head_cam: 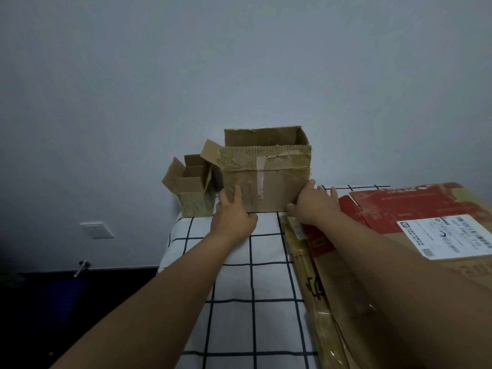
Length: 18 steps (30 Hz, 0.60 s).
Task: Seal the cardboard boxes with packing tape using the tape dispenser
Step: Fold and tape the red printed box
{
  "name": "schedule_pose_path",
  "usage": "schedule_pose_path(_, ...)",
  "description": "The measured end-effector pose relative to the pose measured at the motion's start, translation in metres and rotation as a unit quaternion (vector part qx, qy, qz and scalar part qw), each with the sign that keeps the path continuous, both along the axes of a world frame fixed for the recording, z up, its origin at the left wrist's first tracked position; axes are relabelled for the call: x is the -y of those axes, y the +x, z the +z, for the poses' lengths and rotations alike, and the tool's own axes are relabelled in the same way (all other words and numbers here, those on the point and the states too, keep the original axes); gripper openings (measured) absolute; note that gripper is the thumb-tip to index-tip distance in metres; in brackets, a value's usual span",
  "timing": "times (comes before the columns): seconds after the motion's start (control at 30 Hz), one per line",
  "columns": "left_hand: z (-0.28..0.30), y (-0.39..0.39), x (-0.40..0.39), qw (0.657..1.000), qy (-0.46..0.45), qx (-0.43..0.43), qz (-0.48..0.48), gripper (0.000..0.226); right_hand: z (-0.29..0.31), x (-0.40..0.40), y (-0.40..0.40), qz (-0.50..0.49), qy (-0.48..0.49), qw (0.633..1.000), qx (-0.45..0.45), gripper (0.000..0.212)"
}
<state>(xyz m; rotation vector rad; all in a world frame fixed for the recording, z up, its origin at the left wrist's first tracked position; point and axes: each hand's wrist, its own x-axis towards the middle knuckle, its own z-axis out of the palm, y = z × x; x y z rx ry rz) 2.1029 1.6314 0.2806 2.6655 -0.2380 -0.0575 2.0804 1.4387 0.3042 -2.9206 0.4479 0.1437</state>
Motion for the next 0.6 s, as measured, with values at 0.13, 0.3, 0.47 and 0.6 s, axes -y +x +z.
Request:
schedule_pose_path(0.13,-0.002,0.002,-0.003,1.0,0.027,-0.004,-0.003,0.083,-0.003,-0.015,0.007,0.01,0.044,0.999,-0.014,0.098)
schedule_pose_path(0.3,-0.001,0.005,-0.007,0.999,0.029,-0.043,-0.016,0.084,-0.002,-0.028,0.014,-0.005,0.127,0.992,-0.004,0.096)
schedule_pose_path(0.47,0.005,-0.011,-0.008,0.999,0.022,-0.029,-0.033,0.081,0.007,-0.033,0.0,0.005,0.102,0.994,0.036,0.092)
schedule_pose_path(0.6,0.016,-0.036,-0.004,0.998,0.031,-0.009,-0.06,0.081,0.021,-0.029,-0.027,0.051,0.042,0.994,0.082,0.086)
